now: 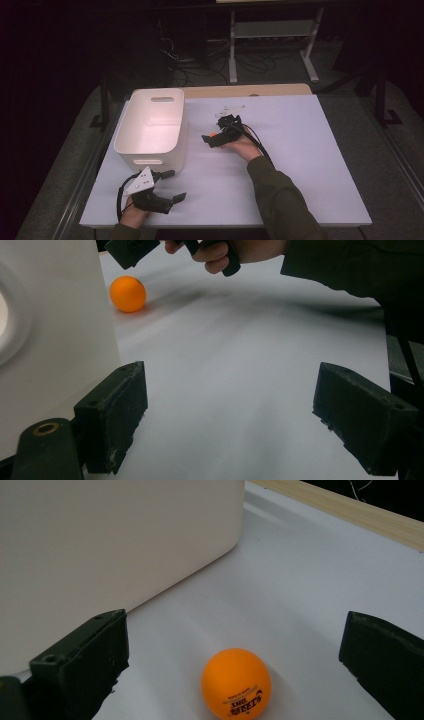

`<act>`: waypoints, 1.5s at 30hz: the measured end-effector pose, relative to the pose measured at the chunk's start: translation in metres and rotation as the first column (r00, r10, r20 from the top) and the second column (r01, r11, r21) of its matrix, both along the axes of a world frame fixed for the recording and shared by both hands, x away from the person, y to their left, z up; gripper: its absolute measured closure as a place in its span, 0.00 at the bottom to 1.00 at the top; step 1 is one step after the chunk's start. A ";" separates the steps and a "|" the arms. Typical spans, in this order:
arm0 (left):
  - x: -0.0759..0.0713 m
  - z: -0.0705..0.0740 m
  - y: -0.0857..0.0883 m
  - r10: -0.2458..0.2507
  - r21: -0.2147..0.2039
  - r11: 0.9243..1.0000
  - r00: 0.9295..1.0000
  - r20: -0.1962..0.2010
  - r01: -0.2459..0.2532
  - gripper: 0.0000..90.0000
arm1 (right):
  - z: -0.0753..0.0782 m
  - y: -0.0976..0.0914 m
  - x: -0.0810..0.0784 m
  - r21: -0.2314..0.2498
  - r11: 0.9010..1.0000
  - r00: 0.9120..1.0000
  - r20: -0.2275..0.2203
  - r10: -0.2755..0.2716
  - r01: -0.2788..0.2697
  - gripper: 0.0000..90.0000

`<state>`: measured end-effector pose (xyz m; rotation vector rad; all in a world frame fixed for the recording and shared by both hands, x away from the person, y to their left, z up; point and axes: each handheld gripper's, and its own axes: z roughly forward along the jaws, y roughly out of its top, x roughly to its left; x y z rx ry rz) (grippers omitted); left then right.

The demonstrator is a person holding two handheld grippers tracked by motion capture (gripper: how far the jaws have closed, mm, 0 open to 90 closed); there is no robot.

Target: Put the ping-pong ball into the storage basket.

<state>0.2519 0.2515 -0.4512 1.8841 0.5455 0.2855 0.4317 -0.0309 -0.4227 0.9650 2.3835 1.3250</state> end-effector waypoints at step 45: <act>0.000 0.000 0.000 0.000 -0.002 1.000 1.000 0.002 0.001 0.16 | -0.033 0.009 0.007 -0.091 0.996 0.999 -0.042 -0.005 0.001 0.00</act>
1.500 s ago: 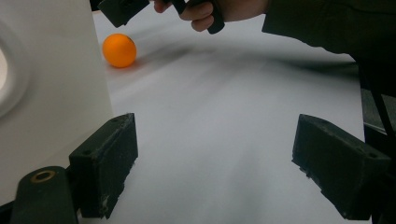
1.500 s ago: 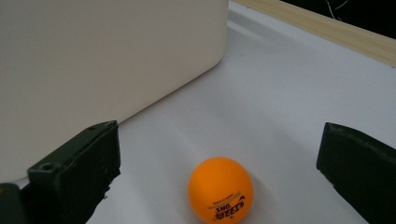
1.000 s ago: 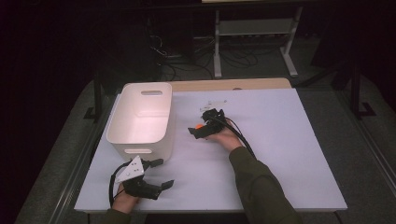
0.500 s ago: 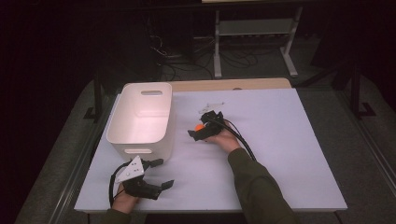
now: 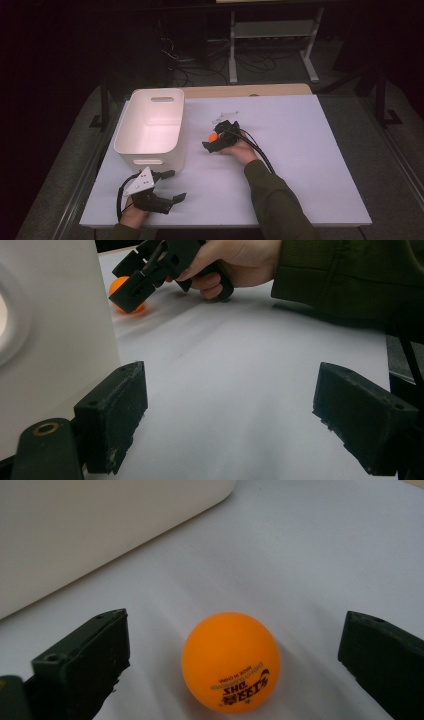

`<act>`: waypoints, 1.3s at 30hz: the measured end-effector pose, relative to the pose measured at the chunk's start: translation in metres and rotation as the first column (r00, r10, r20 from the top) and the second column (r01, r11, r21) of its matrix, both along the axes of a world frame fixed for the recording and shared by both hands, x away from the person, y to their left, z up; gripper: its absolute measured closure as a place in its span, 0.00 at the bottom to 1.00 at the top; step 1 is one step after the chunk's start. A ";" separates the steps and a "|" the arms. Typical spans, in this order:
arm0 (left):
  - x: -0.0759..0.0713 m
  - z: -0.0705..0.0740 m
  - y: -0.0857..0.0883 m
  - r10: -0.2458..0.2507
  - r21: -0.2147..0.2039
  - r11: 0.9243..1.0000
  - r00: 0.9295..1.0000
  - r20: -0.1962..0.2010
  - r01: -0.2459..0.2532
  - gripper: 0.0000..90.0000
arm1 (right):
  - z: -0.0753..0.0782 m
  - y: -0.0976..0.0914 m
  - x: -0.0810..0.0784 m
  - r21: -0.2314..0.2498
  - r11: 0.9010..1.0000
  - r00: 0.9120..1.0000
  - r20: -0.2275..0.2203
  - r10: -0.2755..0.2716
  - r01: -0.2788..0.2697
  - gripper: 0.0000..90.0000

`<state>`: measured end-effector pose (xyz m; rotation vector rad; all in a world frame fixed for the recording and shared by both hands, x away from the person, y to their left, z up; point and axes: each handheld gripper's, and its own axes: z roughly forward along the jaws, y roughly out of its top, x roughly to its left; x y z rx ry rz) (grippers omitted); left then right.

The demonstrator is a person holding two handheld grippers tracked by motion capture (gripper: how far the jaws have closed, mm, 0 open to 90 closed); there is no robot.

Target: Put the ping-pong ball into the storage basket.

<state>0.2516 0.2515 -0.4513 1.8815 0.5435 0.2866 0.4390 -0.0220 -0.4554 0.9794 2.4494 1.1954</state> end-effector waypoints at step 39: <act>0.000 0.000 0.000 0.000 -0.001 1.000 1.000 -0.001 0.000 0.16 | 0.000 -0.002 -0.006 -0.035 0.999 0.999 -0.017 0.033 -0.033 0.49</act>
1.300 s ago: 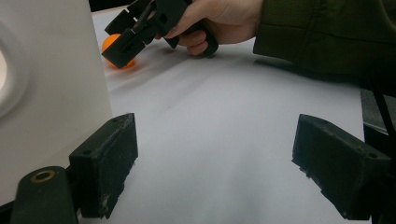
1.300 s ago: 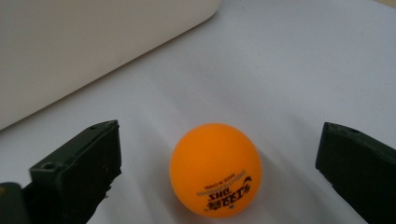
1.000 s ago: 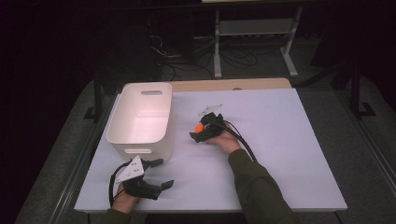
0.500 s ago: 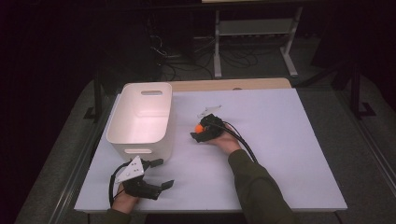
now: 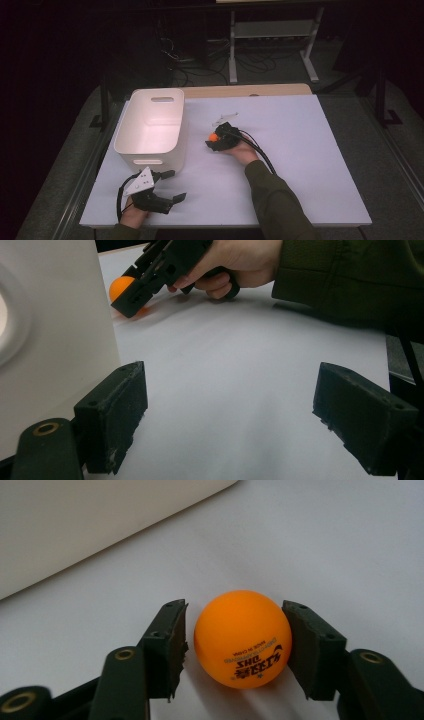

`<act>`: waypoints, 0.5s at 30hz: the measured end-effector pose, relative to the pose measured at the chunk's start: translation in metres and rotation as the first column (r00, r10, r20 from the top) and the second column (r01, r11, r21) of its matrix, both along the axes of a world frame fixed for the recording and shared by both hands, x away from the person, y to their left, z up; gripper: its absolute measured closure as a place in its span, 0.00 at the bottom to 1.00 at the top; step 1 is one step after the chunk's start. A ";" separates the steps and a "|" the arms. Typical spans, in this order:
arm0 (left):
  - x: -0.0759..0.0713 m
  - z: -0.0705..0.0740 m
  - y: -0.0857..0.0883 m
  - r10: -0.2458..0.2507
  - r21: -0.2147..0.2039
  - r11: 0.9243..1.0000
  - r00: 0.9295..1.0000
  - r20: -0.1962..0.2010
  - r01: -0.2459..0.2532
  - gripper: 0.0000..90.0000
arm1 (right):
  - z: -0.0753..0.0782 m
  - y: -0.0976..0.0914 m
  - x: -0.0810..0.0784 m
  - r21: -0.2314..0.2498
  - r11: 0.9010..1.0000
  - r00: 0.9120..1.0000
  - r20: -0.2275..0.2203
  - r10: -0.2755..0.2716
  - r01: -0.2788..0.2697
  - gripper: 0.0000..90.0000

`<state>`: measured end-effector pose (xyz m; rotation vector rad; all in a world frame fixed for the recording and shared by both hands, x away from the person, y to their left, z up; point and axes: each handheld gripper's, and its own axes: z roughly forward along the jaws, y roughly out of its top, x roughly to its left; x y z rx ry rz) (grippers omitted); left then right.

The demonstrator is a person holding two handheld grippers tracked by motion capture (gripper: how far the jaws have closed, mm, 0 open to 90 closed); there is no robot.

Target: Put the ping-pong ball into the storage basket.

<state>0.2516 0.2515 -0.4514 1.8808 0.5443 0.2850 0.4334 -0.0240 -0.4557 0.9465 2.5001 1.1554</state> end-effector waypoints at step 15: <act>0.000 0.000 0.000 0.000 0.000 1.000 1.000 0.000 0.000 0.16 | 0.001 -0.002 0.000 0.007 1.000 1.000 -0.004 -0.002 0.002 0.55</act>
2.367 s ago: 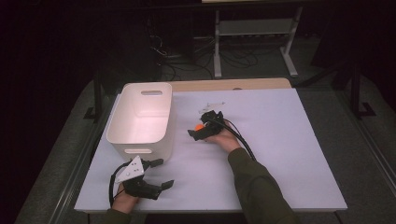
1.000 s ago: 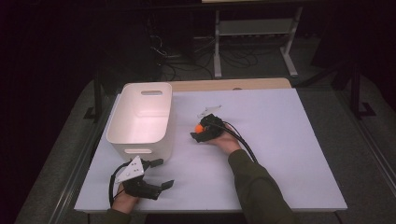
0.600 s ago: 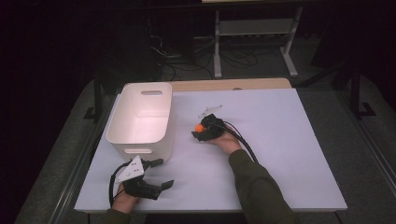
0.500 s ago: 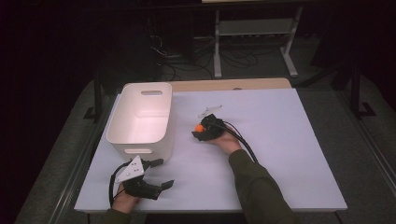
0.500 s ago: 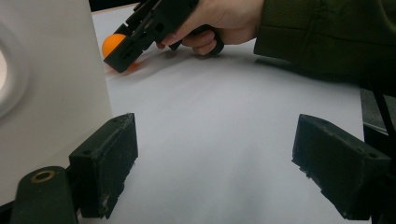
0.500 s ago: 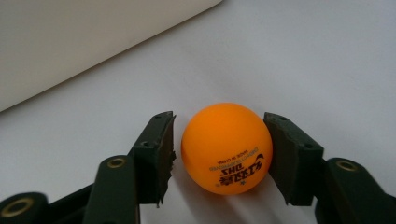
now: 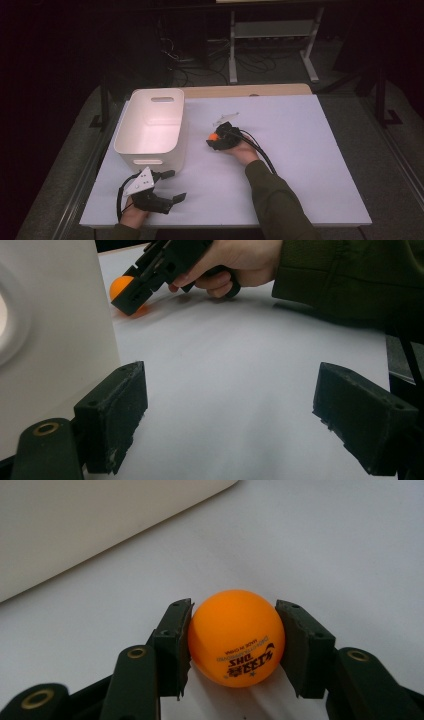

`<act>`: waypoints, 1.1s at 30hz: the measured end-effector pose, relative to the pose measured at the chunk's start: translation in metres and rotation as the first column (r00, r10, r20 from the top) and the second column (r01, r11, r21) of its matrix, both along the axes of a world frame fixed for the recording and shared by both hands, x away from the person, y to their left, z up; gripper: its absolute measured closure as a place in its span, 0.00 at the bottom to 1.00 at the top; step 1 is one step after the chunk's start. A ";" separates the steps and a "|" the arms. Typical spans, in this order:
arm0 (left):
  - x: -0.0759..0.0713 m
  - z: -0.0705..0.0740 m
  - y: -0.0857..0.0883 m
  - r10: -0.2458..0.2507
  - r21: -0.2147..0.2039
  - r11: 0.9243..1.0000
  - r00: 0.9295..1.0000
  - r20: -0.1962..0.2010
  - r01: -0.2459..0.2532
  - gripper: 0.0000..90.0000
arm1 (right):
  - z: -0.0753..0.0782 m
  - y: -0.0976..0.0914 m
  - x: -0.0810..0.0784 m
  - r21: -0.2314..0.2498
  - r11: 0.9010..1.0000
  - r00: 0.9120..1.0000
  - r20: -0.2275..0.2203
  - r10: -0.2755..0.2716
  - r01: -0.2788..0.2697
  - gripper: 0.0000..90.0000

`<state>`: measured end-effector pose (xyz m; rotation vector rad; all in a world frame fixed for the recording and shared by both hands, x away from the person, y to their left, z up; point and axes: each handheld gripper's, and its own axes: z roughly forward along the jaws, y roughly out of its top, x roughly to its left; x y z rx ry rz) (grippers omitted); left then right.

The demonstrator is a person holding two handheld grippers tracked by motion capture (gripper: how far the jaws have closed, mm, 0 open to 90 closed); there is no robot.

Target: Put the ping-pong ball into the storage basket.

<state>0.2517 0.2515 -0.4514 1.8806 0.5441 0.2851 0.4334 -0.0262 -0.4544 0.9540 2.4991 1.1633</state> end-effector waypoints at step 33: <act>0.000 0.000 0.000 0.000 0.004 1.000 1.000 -0.003 0.000 0.16 | 0.010 -0.002 -0.022 0.039 0.997 0.998 -0.011 0.066 -0.066 0.55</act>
